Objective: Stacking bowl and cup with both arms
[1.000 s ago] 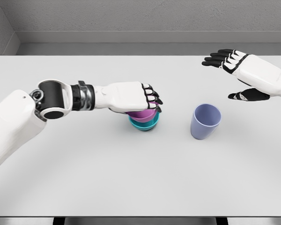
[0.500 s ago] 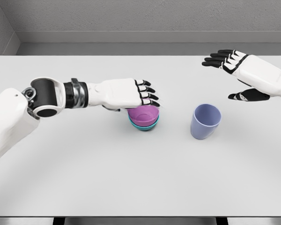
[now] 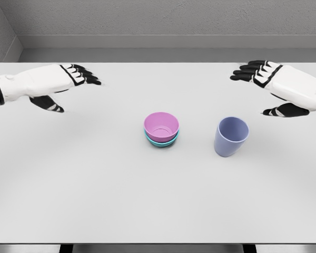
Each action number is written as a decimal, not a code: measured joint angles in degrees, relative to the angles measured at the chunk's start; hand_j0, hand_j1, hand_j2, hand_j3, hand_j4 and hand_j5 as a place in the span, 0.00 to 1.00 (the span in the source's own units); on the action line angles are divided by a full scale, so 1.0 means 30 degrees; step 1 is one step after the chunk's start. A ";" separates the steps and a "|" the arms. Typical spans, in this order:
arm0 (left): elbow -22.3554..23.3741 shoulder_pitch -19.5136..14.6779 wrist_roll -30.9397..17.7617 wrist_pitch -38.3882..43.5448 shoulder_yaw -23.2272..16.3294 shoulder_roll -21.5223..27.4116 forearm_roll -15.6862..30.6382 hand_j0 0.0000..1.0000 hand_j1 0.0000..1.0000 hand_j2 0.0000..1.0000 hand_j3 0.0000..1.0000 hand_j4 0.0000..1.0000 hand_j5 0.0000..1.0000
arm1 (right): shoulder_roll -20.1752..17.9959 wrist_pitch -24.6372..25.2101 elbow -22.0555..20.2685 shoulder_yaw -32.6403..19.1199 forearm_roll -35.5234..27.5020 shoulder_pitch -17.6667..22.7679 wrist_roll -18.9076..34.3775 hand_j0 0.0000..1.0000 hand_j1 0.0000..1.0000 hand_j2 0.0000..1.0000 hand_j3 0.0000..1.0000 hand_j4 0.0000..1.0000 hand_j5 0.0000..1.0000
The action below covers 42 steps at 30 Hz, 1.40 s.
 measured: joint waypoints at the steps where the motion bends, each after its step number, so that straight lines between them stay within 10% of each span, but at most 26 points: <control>1: 0.0305 0.0264 0.0004 -0.0002 0.0076 0.0134 0.0139 1.00 1.00 1.00 1.00 1.00 1.00 | -0.0165 -0.0010 -0.0016 -0.0802 -0.0013 -0.0029 0.1680 1.00 1.00 1.00 1.00 1.00 1.00; 9: 0.1525 0.0556 -0.0006 0.0007 0.0548 0.0580 0.0393 1.00 1.00 1.00 1.00 1.00 1.00 | -0.0051 -0.0040 -0.0206 -0.2463 -0.0052 -0.2207 0.6718 1.00 1.00 1.00 1.00 1.00 1.00; 11: 0.1755 0.0557 -0.0017 0.0002 0.0617 0.0559 0.0312 1.00 1.00 1.00 1.00 1.00 1.00 | 0.0446 0.0085 -0.0212 -0.0612 -0.0029 -0.4072 0.6893 1.00 1.00 1.00 1.00 1.00 1.00; 18: 0.1947 0.0557 -0.0022 0.0002 0.0658 0.0479 0.0267 1.00 1.00 1.00 1.00 1.00 1.00 | 0.1402 0.0192 -0.0086 0.3758 0.0154 -0.4307 0.7078 1.00 1.00 1.00 1.00 1.00 1.00; 42: 0.1709 0.0674 -0.0031 0.0002 0.0584 0.0574 0.0014 1.00 1.00 1.00 1.00 1.00 1.00 | 0.2197 0.0523 0.1355 0.6411 0.0235 -0.5449 0.7095 1.00 1.00 1.00 1.00 1.00 1.00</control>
